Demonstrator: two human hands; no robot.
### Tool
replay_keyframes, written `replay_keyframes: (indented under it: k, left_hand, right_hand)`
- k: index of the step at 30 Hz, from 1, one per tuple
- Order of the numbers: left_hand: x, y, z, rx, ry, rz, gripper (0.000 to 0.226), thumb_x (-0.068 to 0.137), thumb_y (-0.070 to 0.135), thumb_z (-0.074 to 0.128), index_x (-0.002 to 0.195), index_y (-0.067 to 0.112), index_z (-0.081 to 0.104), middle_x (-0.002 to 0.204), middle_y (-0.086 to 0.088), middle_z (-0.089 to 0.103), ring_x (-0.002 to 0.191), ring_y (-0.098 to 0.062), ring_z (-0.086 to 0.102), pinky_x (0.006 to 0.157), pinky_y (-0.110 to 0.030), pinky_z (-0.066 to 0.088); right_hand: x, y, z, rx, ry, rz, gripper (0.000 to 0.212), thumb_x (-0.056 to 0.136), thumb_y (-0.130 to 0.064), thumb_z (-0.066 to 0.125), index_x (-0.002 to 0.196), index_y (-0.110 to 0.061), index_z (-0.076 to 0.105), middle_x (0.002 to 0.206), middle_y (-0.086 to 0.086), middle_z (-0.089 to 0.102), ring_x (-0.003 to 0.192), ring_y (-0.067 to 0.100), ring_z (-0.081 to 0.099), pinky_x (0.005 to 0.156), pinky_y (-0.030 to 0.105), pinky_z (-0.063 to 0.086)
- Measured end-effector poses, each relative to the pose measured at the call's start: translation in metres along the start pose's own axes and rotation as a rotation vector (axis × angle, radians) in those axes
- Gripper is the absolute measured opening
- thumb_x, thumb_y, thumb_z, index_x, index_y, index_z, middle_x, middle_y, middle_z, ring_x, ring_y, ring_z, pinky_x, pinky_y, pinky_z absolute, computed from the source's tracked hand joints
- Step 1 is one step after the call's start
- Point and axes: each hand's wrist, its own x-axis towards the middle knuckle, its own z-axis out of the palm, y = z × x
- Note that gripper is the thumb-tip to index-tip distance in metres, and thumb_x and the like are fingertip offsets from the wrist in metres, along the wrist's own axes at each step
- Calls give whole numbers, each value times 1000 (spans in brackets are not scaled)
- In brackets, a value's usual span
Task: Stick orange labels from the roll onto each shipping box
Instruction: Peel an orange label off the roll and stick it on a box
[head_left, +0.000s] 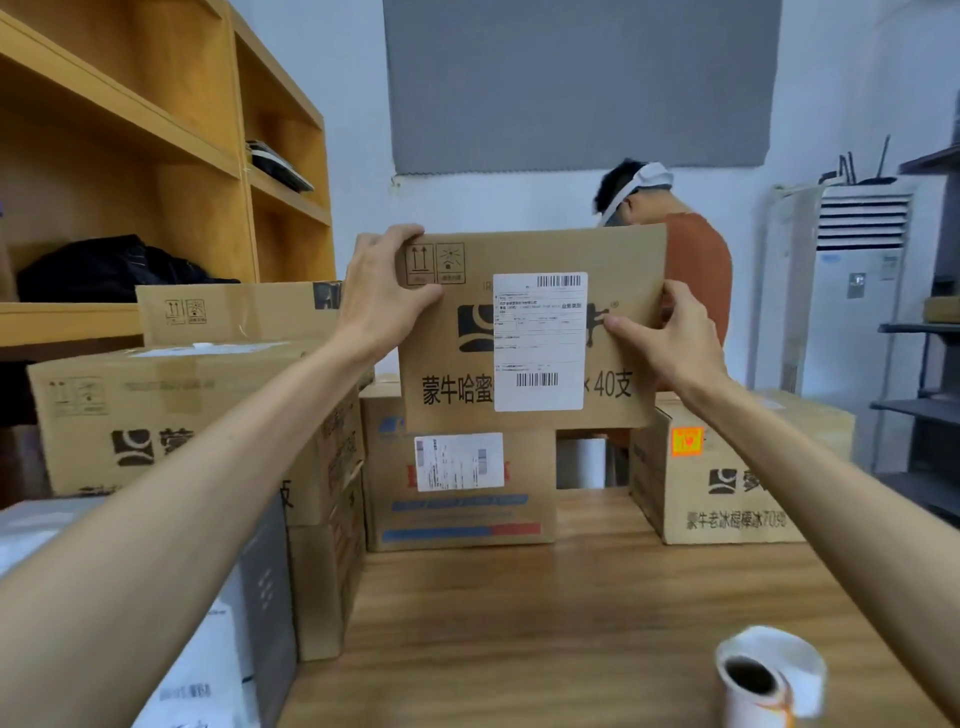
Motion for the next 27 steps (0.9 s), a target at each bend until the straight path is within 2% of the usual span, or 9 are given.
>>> replay_keyframes:
  k: [2,6,8,13,16,19,21,23,27]
  left_hand:
    - [-25,5,-6,-8,-26,-1,60,89,22,76,144,23,49,131,-3,47,115,-11,43,97,-27,40]
    - [-72,6,-12,-4,-66,-23,59,90,22,75,143,24,49,131,-3,47,116,-12,45,102,-31,40]
    - [-93,1,-14,-3,-68,-42,59,88,22,76,142,24,51,132,-3,49,116,-13,47,101,-30,40]
    - [-140,-17,-11,7,-98,-96,59,89,19,76,143,23,51,135,-3,47,116,-7,42,99,-23,32]
    - [-168,-30,-5,-1,-119,-127,56,90,17,75,141,22,52,134,-5,46,117,-7,40,98,-19,31]
    - [-195,-43,3,-12,-151,-160,57,91,16,74,142,22,51,135,-4,44,117,-6,39,89,-1,29]
    - [-207,-52,7,-26,-166,-184,56,91,15,74,142,22,51,135,-4,43,116,-5,39,83,4,28]
    - [-217,-59,10,-32,-187,-198,56,91,15,74,142,23,51,135,-3,43,117,-6,40,92,-4,31]
    - [-236,-68,19,-18,-215,-211,56,90,20,76,140,28,52,134,-1,41,123,-17,45,107,-38,44]
  right_hand:
    - [-25,6,-8,1,-4,17,76,64,-65,69,127,-26,50,122,-1,64,113,27,59,94,51,49]
    - [-68,26,-12,30,-37,36,68,74,-53,76,128,-21,50,120,1,64,111,26,59,92,49,49]
    - [-86,36,-11,58,-64,43,69,71,-57,74,126,-23,50,117,-2,65,108,22,59,91,48,50]
    - [-127,59,1,81,-146,59,74,70,-60,72,130,-27,44,121,-5,61,112,19,58,93,48,51]
    - [-148,73,13,78,-194,97,69,78,-44,78,132,-19,42,118,-4,60,112,21,59,90,44,51]
    - [-167,87,22,51,-207,138,66,80,-37,80,130,-17,43,118,1,61,112,24,59,89,42,51]
    - [-177,96,27,39,-228,152,67,79,-38,80,131,-17,43,123,4,62,115,24,58,92,43,51]
    - [-185,103,29,31,-243,172,69,79,-38,80,133,-16,43,126,4,60,117,23,57,94,42,50]
    - [-197,116,31,39,-259,195,70,79,-32,82,135,-11,44,130,8,60,120,23,57,95,37,50]
